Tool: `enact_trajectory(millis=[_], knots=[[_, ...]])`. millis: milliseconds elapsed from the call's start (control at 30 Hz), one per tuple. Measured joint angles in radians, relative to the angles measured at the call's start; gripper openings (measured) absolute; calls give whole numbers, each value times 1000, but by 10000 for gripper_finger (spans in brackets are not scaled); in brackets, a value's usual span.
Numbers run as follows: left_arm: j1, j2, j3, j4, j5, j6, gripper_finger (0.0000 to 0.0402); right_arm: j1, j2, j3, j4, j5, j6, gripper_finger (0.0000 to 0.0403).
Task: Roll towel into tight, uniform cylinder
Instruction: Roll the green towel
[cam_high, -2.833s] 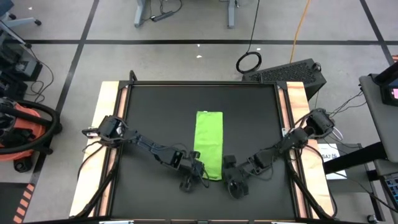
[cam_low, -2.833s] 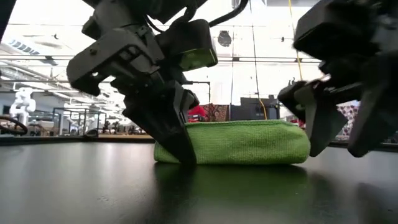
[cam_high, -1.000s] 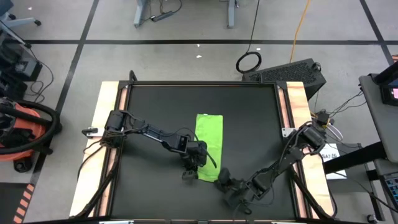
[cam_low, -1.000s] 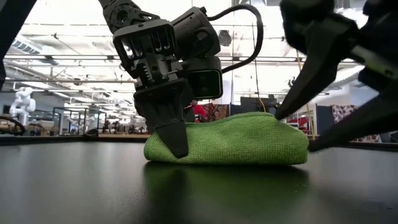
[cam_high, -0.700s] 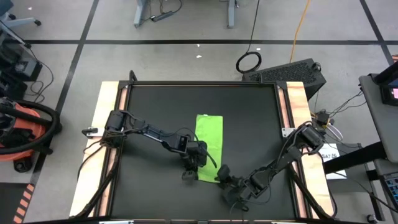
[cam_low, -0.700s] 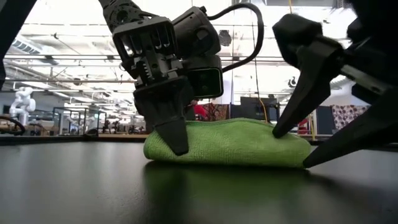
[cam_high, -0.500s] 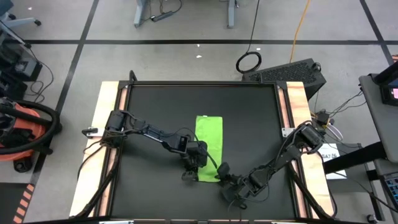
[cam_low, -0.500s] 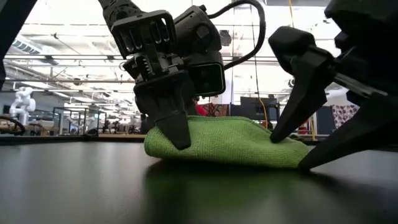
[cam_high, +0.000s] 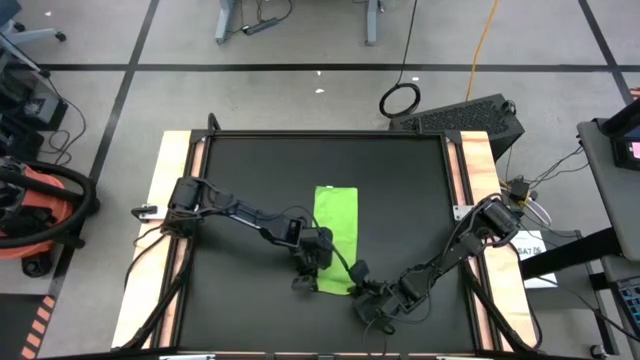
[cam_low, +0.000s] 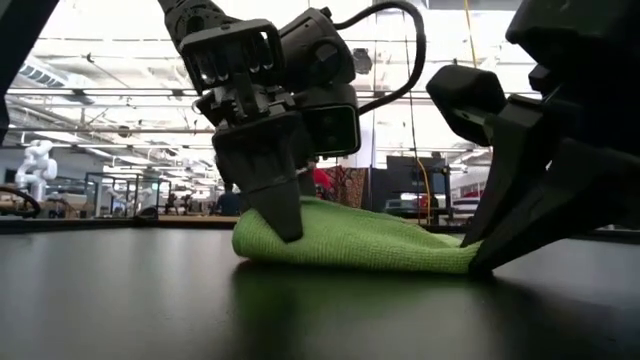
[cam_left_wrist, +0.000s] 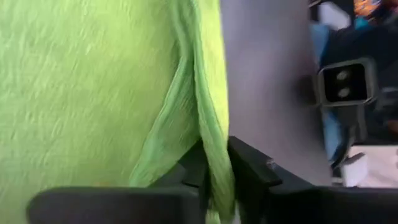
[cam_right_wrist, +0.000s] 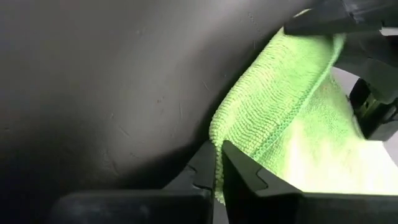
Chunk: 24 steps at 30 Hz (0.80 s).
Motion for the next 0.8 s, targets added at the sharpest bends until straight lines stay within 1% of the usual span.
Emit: enact_trajectory(millis=[100,233,300,400,467,600,700,800], knots=[[-3,-18,-1,-38,-56,40,108,-1,-1,0,1,-36,8,4],[-7,-71,-1,-71,-137,87,183,-5,-4,0,4,-66,17,3],[-11,-106,0,-113,-207,107,217,-10,-10,0,4,-90,20,2],[-22,-169,6,-177,-319,154,251,-20,-25,-1,4,-141,29,1],[-40,-206,8,-188,-387,185,262,-28,-36,-1,6,-193,35,1],[-124,-241,9,-187,-499,263,267,-53,-46,-2,11,-286,56,1],[-210,-237,8,-200,-629,340,267,-75,-52,-2,20,-364,77,1],[-293,-214,9,-175,-774,399,267,-93,-51,-2,34,-409,87,0]])
